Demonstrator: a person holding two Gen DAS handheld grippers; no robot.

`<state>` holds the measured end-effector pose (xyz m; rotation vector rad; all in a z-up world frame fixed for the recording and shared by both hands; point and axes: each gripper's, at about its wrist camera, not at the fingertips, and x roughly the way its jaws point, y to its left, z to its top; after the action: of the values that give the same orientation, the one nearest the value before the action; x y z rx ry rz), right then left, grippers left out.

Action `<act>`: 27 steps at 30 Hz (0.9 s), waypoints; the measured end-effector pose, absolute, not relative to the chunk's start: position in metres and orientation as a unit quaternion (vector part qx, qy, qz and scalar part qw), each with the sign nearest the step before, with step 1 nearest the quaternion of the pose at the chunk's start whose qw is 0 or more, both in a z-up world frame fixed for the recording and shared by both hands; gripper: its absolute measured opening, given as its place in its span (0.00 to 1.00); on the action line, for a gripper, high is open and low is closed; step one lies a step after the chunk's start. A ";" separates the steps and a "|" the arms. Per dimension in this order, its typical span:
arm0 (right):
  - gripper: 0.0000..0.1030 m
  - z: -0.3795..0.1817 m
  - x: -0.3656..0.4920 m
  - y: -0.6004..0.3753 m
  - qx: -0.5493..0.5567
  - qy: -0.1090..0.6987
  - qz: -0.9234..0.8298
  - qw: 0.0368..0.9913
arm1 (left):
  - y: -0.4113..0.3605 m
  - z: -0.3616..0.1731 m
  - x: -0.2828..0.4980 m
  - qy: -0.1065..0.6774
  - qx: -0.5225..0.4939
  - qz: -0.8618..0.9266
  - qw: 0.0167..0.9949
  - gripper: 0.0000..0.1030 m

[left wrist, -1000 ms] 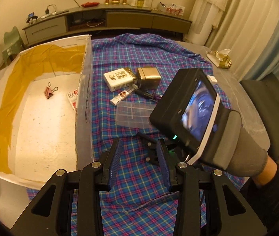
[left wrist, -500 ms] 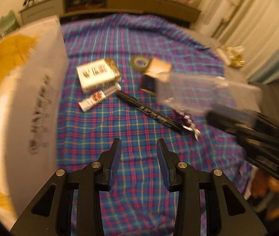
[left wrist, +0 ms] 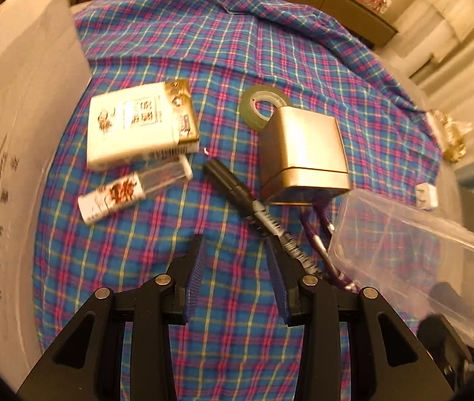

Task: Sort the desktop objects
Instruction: 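Grasp the black marker with the left tool while the right tool lifts the plastic case, then carry the marker in the left tool and plastic case in the right tool to the cardboard box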

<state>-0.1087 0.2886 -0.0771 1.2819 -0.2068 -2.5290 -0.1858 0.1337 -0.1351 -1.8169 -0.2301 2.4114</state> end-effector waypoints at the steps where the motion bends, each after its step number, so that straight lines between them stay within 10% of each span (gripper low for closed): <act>1: 0.28 -0.075 -0.108 0.289 0.445 -0.072 -0.880 0.150 | 0.138 -0.135 -0.186 -0.063 -0.601 0.795 0.052 0.38; 17: 0.28 -0.073 -0.106 0.294 0.441 -0.077 -0.883 0.142 | 0.156 -0.137 -0.192 -0.059 -0.601 0.796 0.044 0.38; 21: 0.28 -0.073 -0.105 0.296 0.440 -0.081 -0.883 0.144 | 0.146 -0.138 -0.183 -0.057 -0.595 0.799 0.060 0.15; 27: 0.28 -0.070 -0.102 0.289 0.436 -0.079 -0.883 0.153 | 0.118 -0.132 -0.168 -0.075 -0.585 0.804 0.070 0.13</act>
<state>-0.1019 0.2892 -0.0704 1.2510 -0.2261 -2.5328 -0.1676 0.1178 -0.1318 -1.7616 -0.2257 2.4198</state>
